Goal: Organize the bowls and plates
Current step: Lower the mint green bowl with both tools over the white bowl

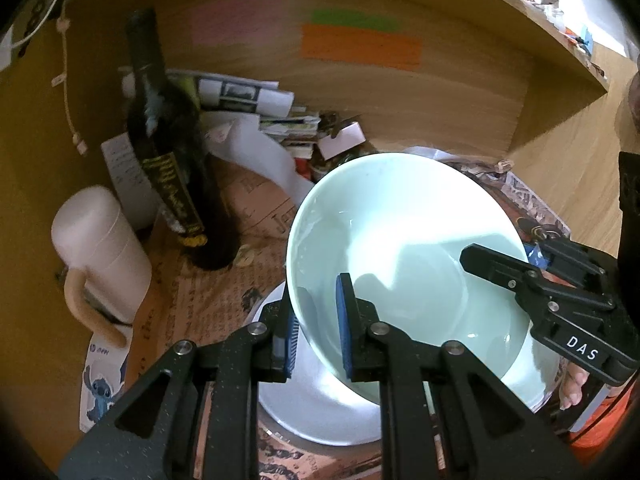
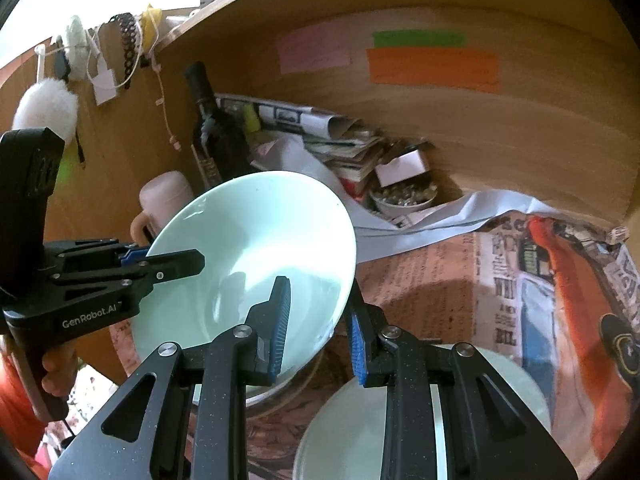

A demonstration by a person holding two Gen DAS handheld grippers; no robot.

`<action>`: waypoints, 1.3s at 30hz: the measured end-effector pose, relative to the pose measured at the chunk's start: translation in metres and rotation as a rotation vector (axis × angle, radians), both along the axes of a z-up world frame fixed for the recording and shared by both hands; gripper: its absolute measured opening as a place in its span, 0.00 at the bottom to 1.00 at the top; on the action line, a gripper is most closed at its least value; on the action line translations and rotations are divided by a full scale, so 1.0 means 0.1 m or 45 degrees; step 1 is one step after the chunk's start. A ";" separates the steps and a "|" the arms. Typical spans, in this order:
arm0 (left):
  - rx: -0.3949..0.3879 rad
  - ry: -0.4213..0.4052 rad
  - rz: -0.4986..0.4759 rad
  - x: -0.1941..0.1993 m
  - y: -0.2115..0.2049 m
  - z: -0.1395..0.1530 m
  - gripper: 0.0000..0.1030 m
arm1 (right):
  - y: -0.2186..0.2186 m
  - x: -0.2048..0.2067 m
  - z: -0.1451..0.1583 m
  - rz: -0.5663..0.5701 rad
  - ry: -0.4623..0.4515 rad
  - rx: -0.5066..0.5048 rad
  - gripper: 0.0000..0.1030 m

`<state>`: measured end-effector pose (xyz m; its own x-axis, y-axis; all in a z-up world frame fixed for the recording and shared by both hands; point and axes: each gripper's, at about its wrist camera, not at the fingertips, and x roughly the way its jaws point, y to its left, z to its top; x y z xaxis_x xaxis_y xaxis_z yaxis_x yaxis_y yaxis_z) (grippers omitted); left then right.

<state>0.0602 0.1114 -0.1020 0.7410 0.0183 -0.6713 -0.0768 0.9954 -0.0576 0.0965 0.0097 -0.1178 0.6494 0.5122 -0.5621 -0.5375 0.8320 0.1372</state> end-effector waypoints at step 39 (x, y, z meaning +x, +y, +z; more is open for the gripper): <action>-0.006 0.108 0.118 -0.19 0.33 -0.44 0.16 | 0.46 -0.08 -0.37 0.057 -0.003 -0.201 0.27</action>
<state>0.0416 0.1442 -0.1462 0.6768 0.0805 -0.7317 -0.1732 0.9835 -0.0519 0.0885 0.0561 -0.1545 0.6293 0.4462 -0.6363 -0.5747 0.8184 0.0054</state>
